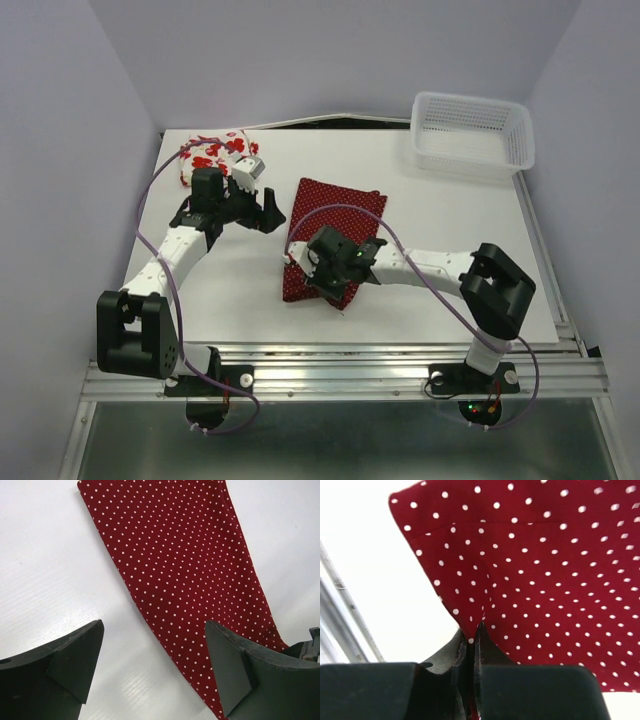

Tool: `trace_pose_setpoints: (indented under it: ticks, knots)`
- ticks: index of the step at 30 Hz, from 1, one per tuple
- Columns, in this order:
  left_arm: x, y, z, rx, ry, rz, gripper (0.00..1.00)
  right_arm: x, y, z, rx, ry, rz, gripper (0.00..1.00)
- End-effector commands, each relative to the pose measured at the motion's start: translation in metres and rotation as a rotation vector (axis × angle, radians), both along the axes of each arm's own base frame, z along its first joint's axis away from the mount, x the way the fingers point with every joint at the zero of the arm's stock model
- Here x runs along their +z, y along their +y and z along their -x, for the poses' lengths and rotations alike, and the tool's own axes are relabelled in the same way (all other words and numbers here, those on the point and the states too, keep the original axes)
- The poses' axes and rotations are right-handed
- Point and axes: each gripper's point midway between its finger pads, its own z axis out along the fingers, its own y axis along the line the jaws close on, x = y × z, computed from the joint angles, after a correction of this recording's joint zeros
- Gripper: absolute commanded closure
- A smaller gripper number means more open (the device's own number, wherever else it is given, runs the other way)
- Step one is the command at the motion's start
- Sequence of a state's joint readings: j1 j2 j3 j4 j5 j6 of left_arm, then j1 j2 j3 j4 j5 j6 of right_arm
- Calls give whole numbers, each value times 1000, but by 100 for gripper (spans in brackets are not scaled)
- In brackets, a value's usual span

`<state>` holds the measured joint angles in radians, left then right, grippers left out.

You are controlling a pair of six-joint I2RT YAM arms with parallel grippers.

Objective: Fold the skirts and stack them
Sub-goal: Fold the skirt

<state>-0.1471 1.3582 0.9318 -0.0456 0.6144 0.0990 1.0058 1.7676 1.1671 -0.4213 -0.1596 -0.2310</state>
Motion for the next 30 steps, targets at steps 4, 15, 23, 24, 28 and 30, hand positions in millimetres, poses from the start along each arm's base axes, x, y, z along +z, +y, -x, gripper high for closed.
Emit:
trace_pose_setpoints:
  ticks: [4, 15, 23, 24, 28, 30]
  knots:
    - [36, -13, -16, -45, -87, 42, 8, 67, 18, 15, 50, 151, -203, 99]
    - [-9, -92, 20, -333, 247, 271, 42, 81, 8, 26, 97, 176, -240, 99]
    - [-108, -97, 44, -269, 652, 253, 59, 89, 6, 23, 84, 157, -242, 99]
    - [-120, -93, 45, -244, 678, 219, 60, 91, 7, 23, 84, 155, -244, 99]
    - [-153, -76, 58, -220, 760, 120, 65, 106, 7, 19, 90, 155, -269, 99]
    - [-148, -75, 60, -260, 716, 102, 65, 111, 8, 21, 108, 161, -277, 99]
